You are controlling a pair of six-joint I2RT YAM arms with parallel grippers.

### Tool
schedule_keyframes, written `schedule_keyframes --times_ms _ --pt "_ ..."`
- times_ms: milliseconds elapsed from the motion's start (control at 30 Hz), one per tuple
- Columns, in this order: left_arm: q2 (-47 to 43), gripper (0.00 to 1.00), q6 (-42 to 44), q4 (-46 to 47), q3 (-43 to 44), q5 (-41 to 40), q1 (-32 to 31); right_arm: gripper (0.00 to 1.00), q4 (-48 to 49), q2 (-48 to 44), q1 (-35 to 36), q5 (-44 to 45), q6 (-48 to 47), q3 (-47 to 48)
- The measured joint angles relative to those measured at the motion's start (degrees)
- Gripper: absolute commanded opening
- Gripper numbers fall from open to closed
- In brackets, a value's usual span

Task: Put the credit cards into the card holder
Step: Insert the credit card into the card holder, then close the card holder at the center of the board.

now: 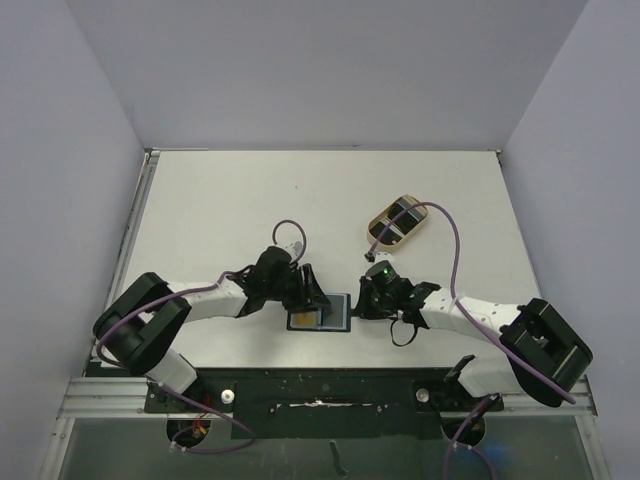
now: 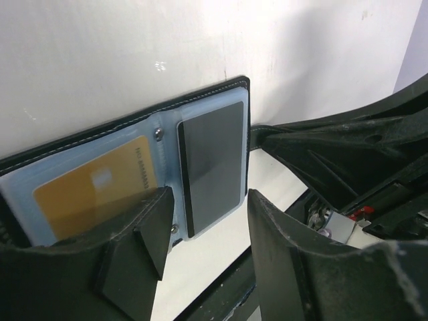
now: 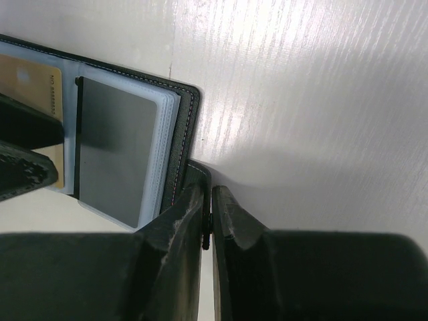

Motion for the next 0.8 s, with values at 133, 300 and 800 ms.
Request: schedule_keyframes --times_ms 133,300,800 --pt "-4.1 0.53 1.9 -4.8 0.1 -2.4 2.0 0.05 0.0 -0.6 0.1 0.0 0.1 0.0" --pt "-8.8 0.55 3.9 -10.6 0.1 -5.7 4.7 0.05 0.0 -0.6 0.1 0.0 0.1 0.0" --pt "-12.1 0.57 6.0 -17.7 -1.7 -11.6 8.0 0.05 0.0 -0.6 0.1 0.0 0.0 0.0"
